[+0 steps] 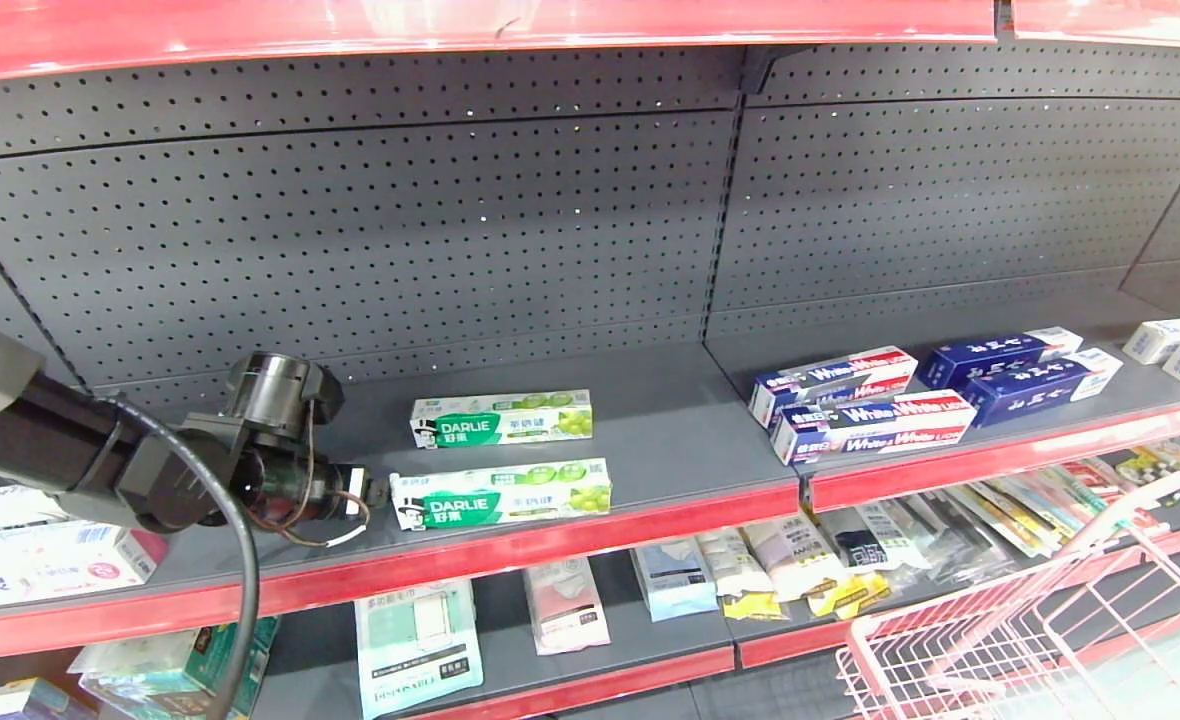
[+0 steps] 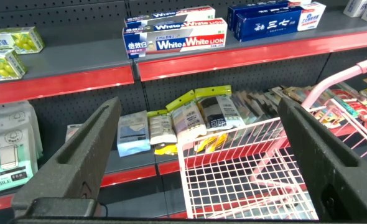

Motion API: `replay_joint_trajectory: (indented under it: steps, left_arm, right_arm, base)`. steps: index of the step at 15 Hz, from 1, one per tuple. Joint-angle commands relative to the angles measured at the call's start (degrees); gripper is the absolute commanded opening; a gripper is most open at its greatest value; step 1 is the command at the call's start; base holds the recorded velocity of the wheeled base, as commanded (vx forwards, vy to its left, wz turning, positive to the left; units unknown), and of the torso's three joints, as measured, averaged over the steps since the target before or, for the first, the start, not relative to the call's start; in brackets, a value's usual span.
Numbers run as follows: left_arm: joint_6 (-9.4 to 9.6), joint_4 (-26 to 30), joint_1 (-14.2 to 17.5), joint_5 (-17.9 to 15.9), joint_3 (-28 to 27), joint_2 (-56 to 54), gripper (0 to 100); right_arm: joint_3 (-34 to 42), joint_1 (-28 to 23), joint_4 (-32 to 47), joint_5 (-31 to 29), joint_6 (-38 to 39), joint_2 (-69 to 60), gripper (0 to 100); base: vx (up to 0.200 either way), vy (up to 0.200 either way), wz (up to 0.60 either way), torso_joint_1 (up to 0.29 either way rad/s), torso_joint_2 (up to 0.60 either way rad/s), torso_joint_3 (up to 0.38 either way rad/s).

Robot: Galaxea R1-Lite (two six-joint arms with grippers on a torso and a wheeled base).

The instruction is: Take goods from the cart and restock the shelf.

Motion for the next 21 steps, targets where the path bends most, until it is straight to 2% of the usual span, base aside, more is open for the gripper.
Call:
replay_joint_trajectory:
  steps: [1,3,6,10,12,21]
  left_arm:
    - [0.01,-0.1,0.4,-0.1,-0.9,-1.0,100]
    - [0.09,0.8,1.8,-0.1,-4.0,-1.6,100]
    - [0.01,2.1,2.3,-0.4,-6.7,-0.3,100]
    - [-0.43,2.1,-0.5,-3.2,-8.9,2.6,100]
    - [-0.43,2.1,-1.4,-3.5,-10.0,3.6,100]
    - [-0.35,5.7,-1.4,-3.2,-9.5,3.1,100]
  right_arm:
    - [0.0,0.0,0.0,0.0,0.0,0.0,100]
    - [0.0,0.0,0.0,0.0,0.0,0.0,100]
    - [0.0,0.0,0.0,0.0,0.0,0.0,100]
    - [0.0,0.0,0.0,0.0,0.0,0.0,100]
    - [0.0,0.0,0.0,0.0,0.0,0.0,100]
    - [0.0,0.0,0.0,0.0,0.0,0.0,100]
  base:
    - [0.0,0.0,0.0,0.0,0.0,0.0]
    - [0.0,0.0,0.0,0.0,0.0,0.0]
    - [0.0,0.0,0.0,0.0,0.0,0.0]
    - [0.0,0.0,0.0,0.0,0.0,0.0]
    - [0.0,0.0,0.0,0.0,0.0,0.0]
    - [0.0,0.0,0.0,0.0,0.0,0.0]
